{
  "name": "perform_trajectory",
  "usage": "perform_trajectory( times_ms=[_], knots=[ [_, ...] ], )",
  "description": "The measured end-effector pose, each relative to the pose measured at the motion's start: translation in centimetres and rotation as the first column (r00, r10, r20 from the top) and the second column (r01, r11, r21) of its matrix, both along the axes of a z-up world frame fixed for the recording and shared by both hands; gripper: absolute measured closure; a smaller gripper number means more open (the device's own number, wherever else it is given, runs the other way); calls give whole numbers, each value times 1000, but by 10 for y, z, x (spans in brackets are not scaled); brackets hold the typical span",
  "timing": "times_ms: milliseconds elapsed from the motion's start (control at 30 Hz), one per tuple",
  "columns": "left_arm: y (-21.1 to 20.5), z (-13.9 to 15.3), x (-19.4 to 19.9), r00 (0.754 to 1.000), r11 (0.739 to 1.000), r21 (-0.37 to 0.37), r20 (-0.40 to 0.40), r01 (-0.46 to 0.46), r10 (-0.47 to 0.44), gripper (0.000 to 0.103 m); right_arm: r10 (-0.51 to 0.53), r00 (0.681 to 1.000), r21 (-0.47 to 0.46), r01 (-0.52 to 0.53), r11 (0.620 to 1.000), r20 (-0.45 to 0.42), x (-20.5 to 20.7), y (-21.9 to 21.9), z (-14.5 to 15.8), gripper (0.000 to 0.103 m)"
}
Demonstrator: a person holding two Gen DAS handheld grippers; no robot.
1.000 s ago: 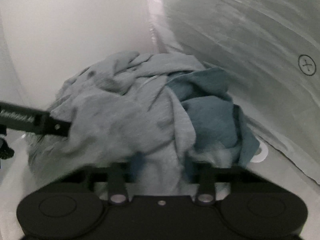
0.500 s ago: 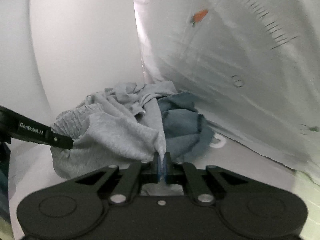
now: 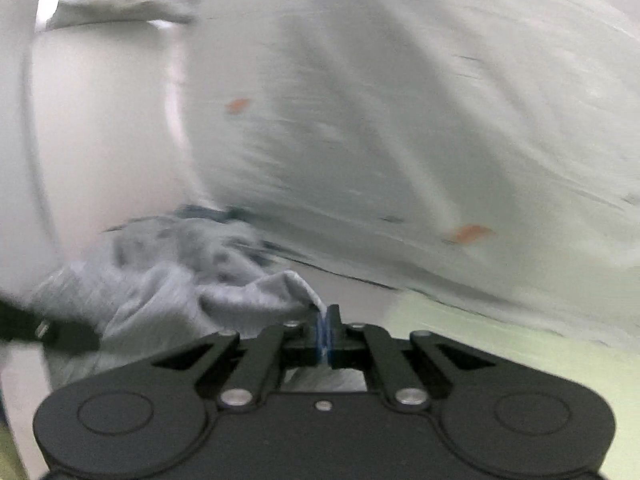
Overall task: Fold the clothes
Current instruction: 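Lift the grey sweatpants with both grippers and carry them onto the green grid mat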
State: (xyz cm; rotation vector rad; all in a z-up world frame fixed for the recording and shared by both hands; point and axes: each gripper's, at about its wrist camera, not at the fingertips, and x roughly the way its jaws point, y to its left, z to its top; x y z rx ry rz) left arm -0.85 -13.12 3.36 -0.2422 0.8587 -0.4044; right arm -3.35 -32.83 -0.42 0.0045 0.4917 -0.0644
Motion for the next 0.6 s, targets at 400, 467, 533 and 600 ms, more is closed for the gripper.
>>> perform_trajectory(
  times_ms=[400,467,533,600],
  knots=[
    [-13,-35,-32,990,991,122,-124,-59,74,54,-265,926,149,312,938,-270,-85,-57,-63,46],
    [-3,-43,-30,984,983,161,-145,-83,107,51,-239,907,193,319,928,-348,-82,-43,-81,35],
    [10,-51,-20,978,977,193,-165,-93,125,49,-236,875,199,344,918,-423,-74,-30,-101,30],
    [19,-60,-16,974,971,221,-182,-96,138,47,-275,827,182,405,896,-490,-72,-22,-121,24]
  ],
)
